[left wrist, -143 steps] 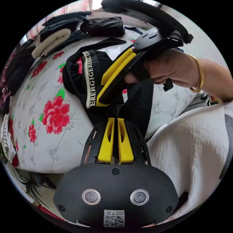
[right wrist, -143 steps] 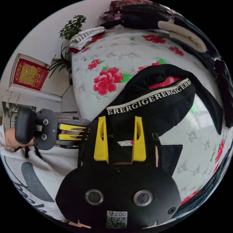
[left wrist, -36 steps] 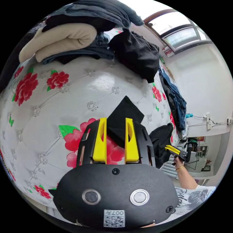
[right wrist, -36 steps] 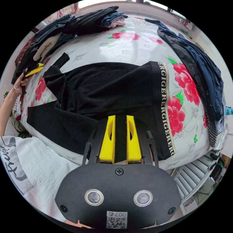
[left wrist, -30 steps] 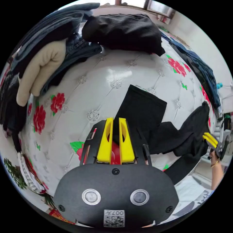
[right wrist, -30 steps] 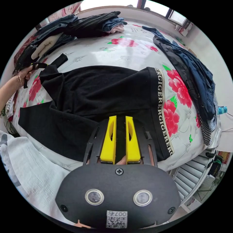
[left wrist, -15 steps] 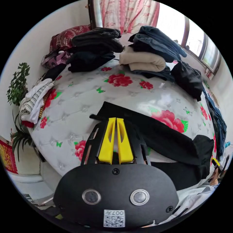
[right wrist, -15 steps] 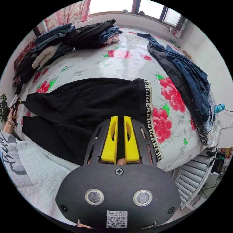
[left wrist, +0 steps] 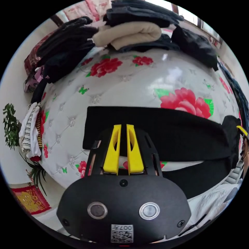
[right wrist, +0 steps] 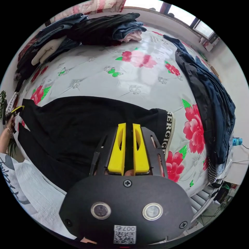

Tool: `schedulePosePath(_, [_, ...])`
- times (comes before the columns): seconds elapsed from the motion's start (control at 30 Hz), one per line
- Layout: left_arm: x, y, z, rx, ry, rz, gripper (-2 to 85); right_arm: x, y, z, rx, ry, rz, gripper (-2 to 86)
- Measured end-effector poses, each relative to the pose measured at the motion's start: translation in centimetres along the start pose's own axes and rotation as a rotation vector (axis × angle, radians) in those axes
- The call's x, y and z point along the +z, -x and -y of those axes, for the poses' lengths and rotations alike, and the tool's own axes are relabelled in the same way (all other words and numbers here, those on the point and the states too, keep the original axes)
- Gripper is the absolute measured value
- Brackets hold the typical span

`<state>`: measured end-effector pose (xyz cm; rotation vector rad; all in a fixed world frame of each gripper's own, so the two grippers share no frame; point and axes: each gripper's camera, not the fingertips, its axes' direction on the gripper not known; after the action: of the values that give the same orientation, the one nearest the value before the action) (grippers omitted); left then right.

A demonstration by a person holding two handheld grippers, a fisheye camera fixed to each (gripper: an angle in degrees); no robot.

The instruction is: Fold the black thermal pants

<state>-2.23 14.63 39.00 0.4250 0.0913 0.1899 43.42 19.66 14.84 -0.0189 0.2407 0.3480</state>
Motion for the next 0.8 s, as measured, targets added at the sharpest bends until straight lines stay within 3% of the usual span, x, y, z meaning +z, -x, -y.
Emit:
schedulePosePath(0.17, [-0.7,-1.9,-2.4,-0.048,-0.016,-0.021,-0.9,-0.5,-0.4,-6.3,0.064,-0.039,-0.117,0.7])
schedulePosePath(0.3, [0.0,-2.0,-0.5,-0.089,-0.061,-0.028,-1.0,-0.1,-3.9,-3.7,0.138,-0.078,-0.147,0.5])
schedulePosePath(0.43, [0.7,-2.7,4.2,-0.065,-0.069,-0.002,-1.0,-0.2,-6.3,2.3,0.170,-0.049,-0.098,1.2])
schedulePosePath(0.57, [-0.1,-2.3,6.1,-0.074,-0.060,-0.086,-0.9,-2.4,-6.5,2.5,0.170,-0.054,-0.064,2.6])
schedulePosePath(0.7, [-3.7,0.0,1.8,-0.153,-0.108,-0.116,-0.7,-8.8,-6.9,-3.5,0.197,-0.203,0.068,3.6])
schedulePosePath(0.8, [-6.3,1.4,-3.4,-0.167,-0.085,-0.116,-0.4,-11.3,-6.9,-9.2,0.181,-0.205,0.151,4.0])
